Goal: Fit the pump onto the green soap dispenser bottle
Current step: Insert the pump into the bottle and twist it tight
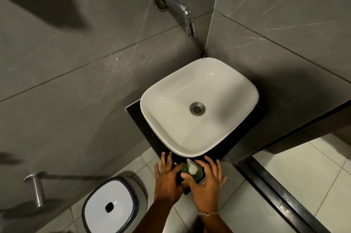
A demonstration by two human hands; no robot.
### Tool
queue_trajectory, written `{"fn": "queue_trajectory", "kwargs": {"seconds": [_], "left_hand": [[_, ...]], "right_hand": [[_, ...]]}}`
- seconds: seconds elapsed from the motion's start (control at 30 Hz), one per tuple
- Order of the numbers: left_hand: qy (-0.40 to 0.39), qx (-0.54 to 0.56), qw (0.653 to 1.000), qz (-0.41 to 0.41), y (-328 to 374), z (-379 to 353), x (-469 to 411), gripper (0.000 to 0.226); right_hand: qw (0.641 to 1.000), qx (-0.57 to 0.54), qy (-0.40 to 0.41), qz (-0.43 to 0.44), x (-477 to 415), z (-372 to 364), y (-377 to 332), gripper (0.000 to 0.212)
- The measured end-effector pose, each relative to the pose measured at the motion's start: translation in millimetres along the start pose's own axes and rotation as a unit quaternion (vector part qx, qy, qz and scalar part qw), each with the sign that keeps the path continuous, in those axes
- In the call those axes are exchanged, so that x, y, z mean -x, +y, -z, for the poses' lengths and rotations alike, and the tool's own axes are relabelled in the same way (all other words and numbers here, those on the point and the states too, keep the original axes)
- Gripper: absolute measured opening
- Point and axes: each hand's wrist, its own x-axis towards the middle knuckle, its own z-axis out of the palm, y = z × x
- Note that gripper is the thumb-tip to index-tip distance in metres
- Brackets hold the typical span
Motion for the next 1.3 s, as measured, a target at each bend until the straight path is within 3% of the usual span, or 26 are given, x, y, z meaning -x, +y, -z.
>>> {"fn": "queue_trajectory", "kwargs": {"seconds": [0.07,0.2,0.43,0.53,0.67,0.73,0.87,0.97,1.1,1.3], "left_hand": [[-0.001,-0.001,1.0,-0.001,0,1,0,0.064],[-0.006,-0.013,1.0,-0.002,-1,1,-1,0.067],[-0.012,-0.021,1.0,0.002,0,1,0,0.063],[-0.01,-0.019,1.0,0.0,2,3,-1,0.064],[-0.005,-0.012,1.0,0.007,3,2,0,0.059],[-0.005,-0.009,1.0,0.004,4,3,2,0.057],[-0.013,-0.017,1.0,0.001,4,5,1,0.06],[-0.017,-0.021,1.0,0.002,4,5,0,0.063],[-0.01,-0.019,1.0,0.003,4,4,-1,0.061],[-0.012,-0.023,1.0,0.002,4,5,0,0.061]], "right_hand": [[1.0,0.002,-0.015,0.021,4,1,7,0.048],[1.0,-0.004,0.022,-0.022,-1,1,0,0.031],[1.0,0.007,0.018,-0.005,3,0,2,0.04],[0.999,0.004,0.033,-0.015,-1,0,-1,0.033],[0.996,0.049,0.063,-0.026,-3,-7,-9,0.055],[0.996,0.029,0.068,-0.042,0,-7,-8,0.05],[1.0,-0.006,0.009,-0.006,2,1,0,0.041],[0.999,0.001,0.033,-0.007,-4,4,-1,0.029],[0.998,0.018,0.061,-0.008,-3,-2,-10,0.038],[1.0,0.004,0.006,-0.017,-1,4,-1,0.032]]}}
